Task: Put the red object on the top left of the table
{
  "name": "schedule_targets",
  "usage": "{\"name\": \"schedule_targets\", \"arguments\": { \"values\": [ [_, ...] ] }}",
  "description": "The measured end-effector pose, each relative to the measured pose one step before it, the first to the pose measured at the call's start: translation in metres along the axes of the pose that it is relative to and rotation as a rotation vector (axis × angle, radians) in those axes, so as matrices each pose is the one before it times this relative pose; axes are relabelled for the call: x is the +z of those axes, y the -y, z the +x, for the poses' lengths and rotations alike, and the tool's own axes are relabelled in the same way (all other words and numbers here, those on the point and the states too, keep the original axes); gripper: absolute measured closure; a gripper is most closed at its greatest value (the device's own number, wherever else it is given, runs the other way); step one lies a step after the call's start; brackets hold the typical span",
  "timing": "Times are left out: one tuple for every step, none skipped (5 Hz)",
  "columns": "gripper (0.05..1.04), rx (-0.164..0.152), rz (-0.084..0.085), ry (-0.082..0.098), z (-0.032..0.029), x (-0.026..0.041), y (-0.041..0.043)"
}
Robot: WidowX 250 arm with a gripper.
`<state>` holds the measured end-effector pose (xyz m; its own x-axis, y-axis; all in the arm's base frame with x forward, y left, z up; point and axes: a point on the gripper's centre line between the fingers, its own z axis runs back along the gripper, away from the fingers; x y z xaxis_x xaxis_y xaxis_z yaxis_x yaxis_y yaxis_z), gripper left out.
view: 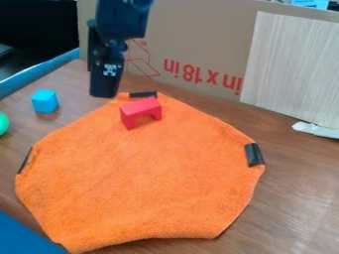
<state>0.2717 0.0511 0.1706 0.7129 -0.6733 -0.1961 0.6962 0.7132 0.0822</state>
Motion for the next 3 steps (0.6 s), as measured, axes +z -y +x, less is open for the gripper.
{"name": "schedule_targets", "arguments": {
  "values": [
    [0.083, 0.0432, -0.01, -0.026, 0.00269, -0.01838, -0.02143],
    [0.083, 0.0505, 0.0128, 0.0177, 0.00694, -0.01292, -0.01801],
    [0.083, 0.0673, -0.0006, 0.0076, 0.00895, -0.02022, -0.0179]
  ]
}}
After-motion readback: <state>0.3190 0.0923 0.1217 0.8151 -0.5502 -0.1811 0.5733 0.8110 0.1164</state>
